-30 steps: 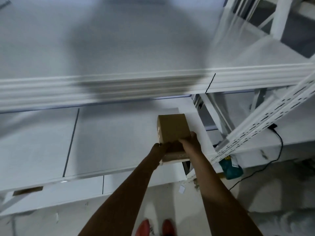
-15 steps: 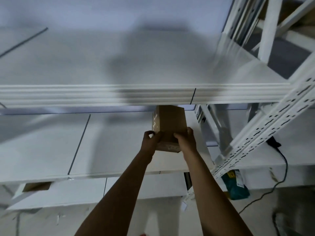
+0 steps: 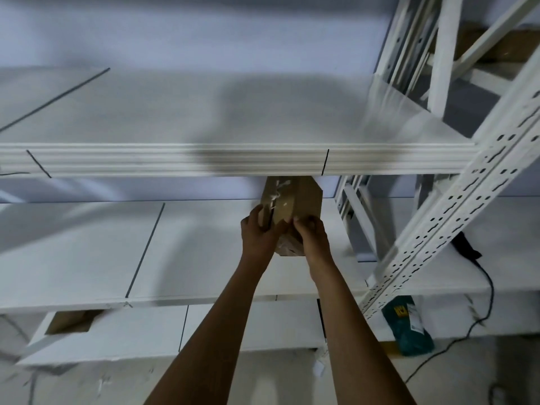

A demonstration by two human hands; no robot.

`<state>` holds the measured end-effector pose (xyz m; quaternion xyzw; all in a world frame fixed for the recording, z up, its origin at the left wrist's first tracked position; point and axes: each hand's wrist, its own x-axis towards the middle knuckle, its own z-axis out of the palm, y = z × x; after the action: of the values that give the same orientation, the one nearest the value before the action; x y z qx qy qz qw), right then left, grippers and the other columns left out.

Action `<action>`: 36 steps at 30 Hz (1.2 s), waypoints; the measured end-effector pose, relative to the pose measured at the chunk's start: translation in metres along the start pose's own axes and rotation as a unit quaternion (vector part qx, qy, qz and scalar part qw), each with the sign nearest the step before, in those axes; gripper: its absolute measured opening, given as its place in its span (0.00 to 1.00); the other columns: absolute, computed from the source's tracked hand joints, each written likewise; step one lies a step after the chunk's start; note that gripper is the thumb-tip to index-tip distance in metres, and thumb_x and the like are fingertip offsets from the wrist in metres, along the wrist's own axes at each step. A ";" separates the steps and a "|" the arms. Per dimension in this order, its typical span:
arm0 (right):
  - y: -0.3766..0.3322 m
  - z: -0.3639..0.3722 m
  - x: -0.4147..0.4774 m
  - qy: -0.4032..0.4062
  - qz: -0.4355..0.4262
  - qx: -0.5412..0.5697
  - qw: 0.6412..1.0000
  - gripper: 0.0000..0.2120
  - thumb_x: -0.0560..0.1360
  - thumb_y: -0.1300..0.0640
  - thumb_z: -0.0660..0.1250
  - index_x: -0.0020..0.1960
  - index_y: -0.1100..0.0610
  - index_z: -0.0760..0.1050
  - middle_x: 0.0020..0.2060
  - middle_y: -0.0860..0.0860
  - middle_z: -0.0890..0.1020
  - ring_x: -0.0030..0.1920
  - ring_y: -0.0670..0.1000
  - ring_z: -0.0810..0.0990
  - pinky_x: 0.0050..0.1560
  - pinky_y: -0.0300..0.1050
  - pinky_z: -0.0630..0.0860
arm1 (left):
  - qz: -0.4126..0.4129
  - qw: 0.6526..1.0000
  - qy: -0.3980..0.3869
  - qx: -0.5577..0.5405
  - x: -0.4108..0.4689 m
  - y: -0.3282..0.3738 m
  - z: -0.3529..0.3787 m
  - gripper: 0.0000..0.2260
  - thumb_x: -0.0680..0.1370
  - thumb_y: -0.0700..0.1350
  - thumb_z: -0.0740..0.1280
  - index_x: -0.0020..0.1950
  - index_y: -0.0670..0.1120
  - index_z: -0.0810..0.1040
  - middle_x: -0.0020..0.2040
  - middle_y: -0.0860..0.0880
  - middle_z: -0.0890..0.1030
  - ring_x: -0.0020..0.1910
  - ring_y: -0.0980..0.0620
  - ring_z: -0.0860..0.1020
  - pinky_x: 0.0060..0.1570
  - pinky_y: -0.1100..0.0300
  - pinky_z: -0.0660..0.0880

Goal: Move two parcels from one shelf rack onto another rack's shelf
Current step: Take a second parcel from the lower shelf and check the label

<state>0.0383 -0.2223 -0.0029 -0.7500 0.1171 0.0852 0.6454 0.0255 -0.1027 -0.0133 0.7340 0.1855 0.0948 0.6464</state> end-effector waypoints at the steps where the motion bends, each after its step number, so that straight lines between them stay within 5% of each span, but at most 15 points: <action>1: 0.000 -0.001 -0.003 -0.011 -0.004 0.021 1.000 0.40 0.70 0.30 0.68 0.77 0.47 0.67 0.71 0.52 0.75 0.70 0.59 0.76 0.69 0.57 0.74 | 0.014 1.000 -0.008 -0.015 -0.007 0.007 -0.002 0.35 0.71 0.62 0.76 0.77 0.53 0.74 0.70 0.44 0.77 0.65 0.43 0.82 0.63 0.43 0.83; 4: 0.006 -0.002 -0.006 -0.040 -0.001 0.072 0.997 0.39 0.72 0.32 0.67 0.79 0.47 0.64 0.72 0.52 0.76 0.70 0.58 0.76 0.67 0.55 0.74 | 0.031 0.998 -0.012 -0.055 -0.023 0.021 -0.006 0.29 0.82 0.49 0.72 0.82 0.51 0.67 0.73 0.45 0.73 0.68 0.44 0.78 0.67 0.46 0.81; 7: 0.013 -0.001 -0.012 -0.038 -0.009 0.088 0.995 0.33 0.77 0.37 0.67 0.78 0.48 0.65 0.71 0.53 0.77 0.67 0.56 0.77 0.62 0.51 0.76 | 0.029 0.997 -0.007 -0.074 -0.025 0.018 -0.005 0.30 0.82 0.46 0.72 0.82 0.51 0.66 0.75 0.44 0.75 0.69 0.43 0.79 0.66 0.46 0.81; 11: 0.016 -0.007 -0.018 0.008 0.003 0.143 0.990 0.18 0.81 0.43 0.64 0.69 0.47 0.73 0.62 0.49 0.81 0.63 0.55 0.79 0.52 0.46 0.76 | 0.006 0.995 -0.013 -0.099 -0.027 0.013 -0.004 0.27 0.83 0.45 0.70 0.81 0.49 0.66 0.72 0.44 0.76 0.66 0.46 0.78 0.52 0.63 0.78; 15: 0.016 -0.018 -0.024 0.024 0.073 0.286 0.955 0.09 0.81 0.42 0.62 0.56 0.44 0.76 0.52 0.46 0.82 0.55 0.52 0.79 0.61 0.55 0.74 | -0.043 0.991 -0.021 -0.126 -0.027 0.007 -0.004 0.23 0.87 0.50 0.63 0.81 0.47 0.67 0.73 0.44 0.74 0.65 0.46 0.76 0.39 0.72 0.77; 17: 0.018 -0.024 -0.025 0.012 0.080 0.320 0.944 0.15 0.80 0.40 0.61 0.62 0.44 0.78 0.58 0.49 0.83 0.58 0.53 0.79 0.63 0.59 0.75 | -0.087 0.988 -0.030 -0.123 -0.027 0.005 -0.004 0.26 0.86 0.53 0.63 0.83 0.47 0.65 0.78 0.42 0.72 0.65 0.47 0.75 0.50 0.67 0.79; 19: 0.020 -0.029 -0.025 -0.004 0.090 0.346 0.934 0.22 0.78 0.37 0.60 0.67 0.44 0.78 0.62 0.52 0.83 0.63 0.56 0.78 0.66 0.64 0.74 | -0.143 0.982 -0.041 -0.117 -0.027 -0.001 -0.005 0.31 0.84 0.56 0.67 0.84 0.47 0.63 0.80 0.40 0.70 0.71 0.41 0.74 0.69 0.50 0.75; 21: 0.021 -0.031 -0.025 -0.025 0.097 0.374 0.922 0.24 0.77 0.36 0.60 0.67 0.45 0.78 0.64 0.55 0.82 0.66 0.58 0.77 0.65 0.70 0.74 | -0.190 0.973 -0.054 -0.118 -0.027 -0.007 -0.005 0.32 0.81 0.60 0.69 0.81 0.46 0.67 0.79 0.41 0.72 0.73 0.40 0.73 0.74 0.38 0.71; 26: 0.029 -0.031 -0.026 -0.052 0.107 0.398 0.910 0.25 0.78 0.37 0.57 0.68 0.48 0.78 0.65 0.59 0.80 0.67 0.62 0.76 0.62 0.76 0.73 | -0.217 0.950 -0.111 -0.195 -0.034 -0.005 -0.006 0.24 0.81 0.61 0.68 0.74 0.51 0.71 0.73 0.42 0.77 0.73 0.39 0.75 0.71 0.33 0.74; 32: 0.029 -0.037 -0.020 0.025 0.085 0.338 0.937 0.14 0.81 0.56 0.58 0.62 0.53 0.77 0.61 0.59 0.81 0.70 0.60 0.76 0.70 0.65 0.72 | -0.160 0.960 -0.087 -0.215 -0.028 -0.007 -0.017 0.19 0.81 0.52 0.71 0.71 0.49 0.76 0.66 0.42 0.83 0.64 0.39 0.82 0.58 0.42 0.82; 34: 0.025 -0.039 -0.020 0.033 0.063 0.301 0.951 0.15 0.82 0.55 0.59 0.65 0.52 0.77 0.57 0.54 0.83 0.67 0.57 0.78 0.71 0.63 0.72 | -0.139 0.962 -0.079 -0.219 -0.027 -0.009 -0.020 0.21 0.81 0.50 0.72 0.73 0.49 0.77 0.65 0.44 0.84 0.64 0.40 0.82 0.54 0.46 0.83; 36: 0.019 -0.038 -0.022 0.016 0.036 0.247 0.968 0.11 0.82 0.50 0.59 0.56 0.48 0.81 0.52 0.50 0.85 0.61 0.54 0.79 0.69 0.61 0.73 | -0.118 0.966 -0.077 -0.218 -0.027 -0.009 -0.020 0.22 0.81 0.48 0.72 0.75 0.50 0.76 0.62 0.47 0.86 0.63 0.42 0.83 0.51 0.50 0.83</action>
<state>0.0110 -0.2607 -0.0092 -0.5637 0.1721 0.0649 0.8052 -0.0085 -0.0941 -0.0161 0.5534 0.1953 -0.0013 0.8097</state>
